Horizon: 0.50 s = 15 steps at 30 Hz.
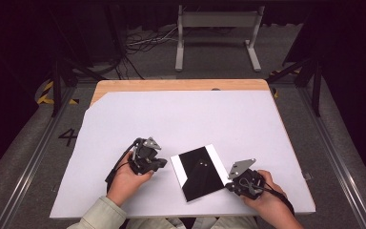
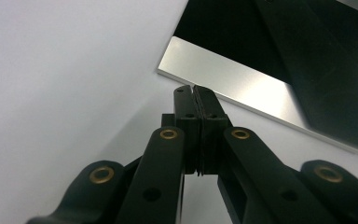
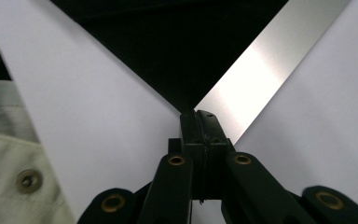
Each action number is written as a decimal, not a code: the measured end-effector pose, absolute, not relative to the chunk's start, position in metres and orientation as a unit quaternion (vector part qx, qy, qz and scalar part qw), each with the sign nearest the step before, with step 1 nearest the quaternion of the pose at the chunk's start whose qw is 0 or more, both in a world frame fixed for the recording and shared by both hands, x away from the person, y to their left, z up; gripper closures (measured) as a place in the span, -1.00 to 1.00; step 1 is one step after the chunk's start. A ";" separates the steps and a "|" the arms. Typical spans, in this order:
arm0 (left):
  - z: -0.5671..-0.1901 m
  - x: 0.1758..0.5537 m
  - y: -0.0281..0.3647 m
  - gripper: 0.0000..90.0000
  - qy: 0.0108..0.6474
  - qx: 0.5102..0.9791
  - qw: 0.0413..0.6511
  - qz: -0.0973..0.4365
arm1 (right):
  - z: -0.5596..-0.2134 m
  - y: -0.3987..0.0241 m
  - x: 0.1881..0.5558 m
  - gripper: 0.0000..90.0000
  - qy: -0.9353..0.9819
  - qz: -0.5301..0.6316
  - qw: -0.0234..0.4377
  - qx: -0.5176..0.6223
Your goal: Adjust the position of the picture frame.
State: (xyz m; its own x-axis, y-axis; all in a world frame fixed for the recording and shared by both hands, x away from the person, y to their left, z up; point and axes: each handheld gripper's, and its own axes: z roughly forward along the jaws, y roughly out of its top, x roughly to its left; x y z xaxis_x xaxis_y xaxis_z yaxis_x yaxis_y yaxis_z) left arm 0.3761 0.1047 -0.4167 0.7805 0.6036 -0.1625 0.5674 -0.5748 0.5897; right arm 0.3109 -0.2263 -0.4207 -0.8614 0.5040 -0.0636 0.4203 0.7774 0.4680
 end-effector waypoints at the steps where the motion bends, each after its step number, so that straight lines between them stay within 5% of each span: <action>1: -0.417 0.377 0.105 0.98 0.332 0.886 0.321 0.033 | -0.421 -0.226 0.314 1.00 0.938 0.224 0.099 0.247; 15: -0.423 0.396 0.117 0.98 0.377 0.866 0.320 0.073 | -0.423 -0.214 0.372 1.00 0.918 0.236 0.137 0.289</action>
State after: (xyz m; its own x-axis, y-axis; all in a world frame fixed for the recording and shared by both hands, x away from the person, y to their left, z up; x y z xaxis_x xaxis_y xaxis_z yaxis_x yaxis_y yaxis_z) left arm 0.3962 0.1169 -0.4230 0.7047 0.7001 -0.1149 0.6067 -0.5107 0.6091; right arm 0.3718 -0.2135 -0.4228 -0.7952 0.5955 -0.1141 0.4663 0.7210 0.5126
